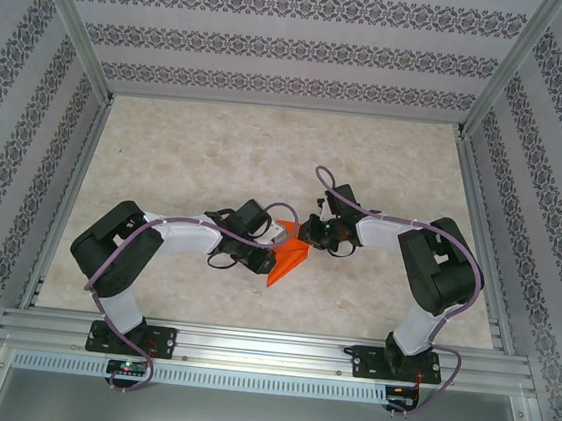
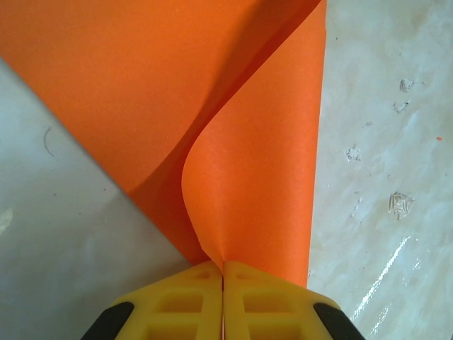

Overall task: Fold a paper plane with a square sheet of paper (pick it up from the middle)
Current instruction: Third fold the triangle at the center of the table.

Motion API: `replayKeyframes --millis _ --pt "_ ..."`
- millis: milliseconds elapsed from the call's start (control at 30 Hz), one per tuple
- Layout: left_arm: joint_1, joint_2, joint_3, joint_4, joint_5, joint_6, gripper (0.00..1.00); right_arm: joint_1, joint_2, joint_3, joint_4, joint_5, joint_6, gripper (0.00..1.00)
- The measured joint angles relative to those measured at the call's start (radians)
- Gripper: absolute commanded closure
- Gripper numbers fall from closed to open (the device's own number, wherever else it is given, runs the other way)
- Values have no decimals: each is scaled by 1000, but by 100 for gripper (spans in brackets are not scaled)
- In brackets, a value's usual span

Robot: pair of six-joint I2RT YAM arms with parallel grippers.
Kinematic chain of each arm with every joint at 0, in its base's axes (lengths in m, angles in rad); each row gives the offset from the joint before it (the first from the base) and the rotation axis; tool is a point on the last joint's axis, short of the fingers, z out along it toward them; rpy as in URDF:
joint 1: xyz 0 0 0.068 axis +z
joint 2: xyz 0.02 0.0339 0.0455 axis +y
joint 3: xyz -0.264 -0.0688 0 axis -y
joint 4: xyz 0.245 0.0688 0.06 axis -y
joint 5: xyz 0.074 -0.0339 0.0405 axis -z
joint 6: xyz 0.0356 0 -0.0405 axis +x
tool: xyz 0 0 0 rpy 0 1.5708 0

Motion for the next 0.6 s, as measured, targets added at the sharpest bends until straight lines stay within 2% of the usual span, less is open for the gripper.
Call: replayKeyframes --millis 600 --pt "0 2 0 16 -5 7 90 0 2 0 7 0 0 85"
